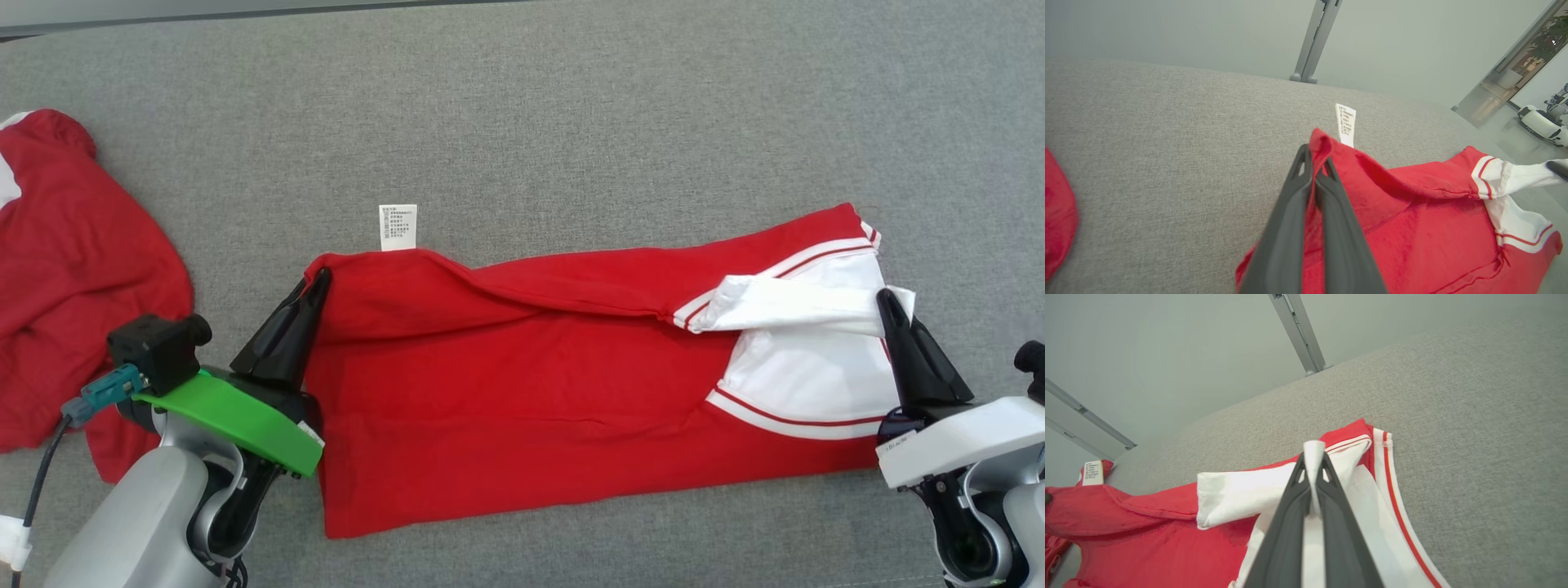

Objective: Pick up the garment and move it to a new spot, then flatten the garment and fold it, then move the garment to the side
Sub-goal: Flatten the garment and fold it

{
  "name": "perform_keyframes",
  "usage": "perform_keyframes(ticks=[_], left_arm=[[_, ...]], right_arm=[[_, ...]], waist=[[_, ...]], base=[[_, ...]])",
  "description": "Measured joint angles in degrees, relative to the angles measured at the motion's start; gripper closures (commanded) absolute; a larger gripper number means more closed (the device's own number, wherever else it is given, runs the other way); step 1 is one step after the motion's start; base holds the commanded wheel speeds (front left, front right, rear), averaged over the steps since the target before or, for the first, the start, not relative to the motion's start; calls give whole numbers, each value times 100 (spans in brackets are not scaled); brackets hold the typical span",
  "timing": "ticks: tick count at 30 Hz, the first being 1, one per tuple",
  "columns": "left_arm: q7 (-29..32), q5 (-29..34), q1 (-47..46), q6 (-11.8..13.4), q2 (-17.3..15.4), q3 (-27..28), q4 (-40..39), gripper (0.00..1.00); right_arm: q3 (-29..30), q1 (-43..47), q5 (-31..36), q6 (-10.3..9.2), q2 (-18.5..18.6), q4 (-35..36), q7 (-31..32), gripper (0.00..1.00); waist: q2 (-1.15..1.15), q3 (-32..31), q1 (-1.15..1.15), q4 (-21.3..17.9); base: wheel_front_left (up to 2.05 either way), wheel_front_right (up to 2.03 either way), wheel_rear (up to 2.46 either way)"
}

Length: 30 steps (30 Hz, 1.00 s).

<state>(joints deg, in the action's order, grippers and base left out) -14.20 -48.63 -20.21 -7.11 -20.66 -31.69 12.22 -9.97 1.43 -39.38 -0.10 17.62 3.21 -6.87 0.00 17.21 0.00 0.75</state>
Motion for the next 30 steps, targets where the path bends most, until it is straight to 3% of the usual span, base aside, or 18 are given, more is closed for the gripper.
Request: perform_keyframes(ticks=[9, 18, 30], left_arm=[[-5, -1, 37, 0, -68, -43, -172, 100], [-5, 2, 188, 0, -97, 400, -386, 100], [-22, 169, 461, 0, -24, 288, -584, 100]], right_arm=[[8, 330, 12, -51, 43, 194, -43, 100], [-62, 594, 8, -104, 29, 471, -66, 100], [-107, 722, 18, -108, 79, 250, 38, 100]], waist=[[0, -19, 0, 24], [0, -66, 0, -33], [0, -34, 0, -99]], base=[[0, 0, 0], [0, 0, 0], [0, 0, 0]])
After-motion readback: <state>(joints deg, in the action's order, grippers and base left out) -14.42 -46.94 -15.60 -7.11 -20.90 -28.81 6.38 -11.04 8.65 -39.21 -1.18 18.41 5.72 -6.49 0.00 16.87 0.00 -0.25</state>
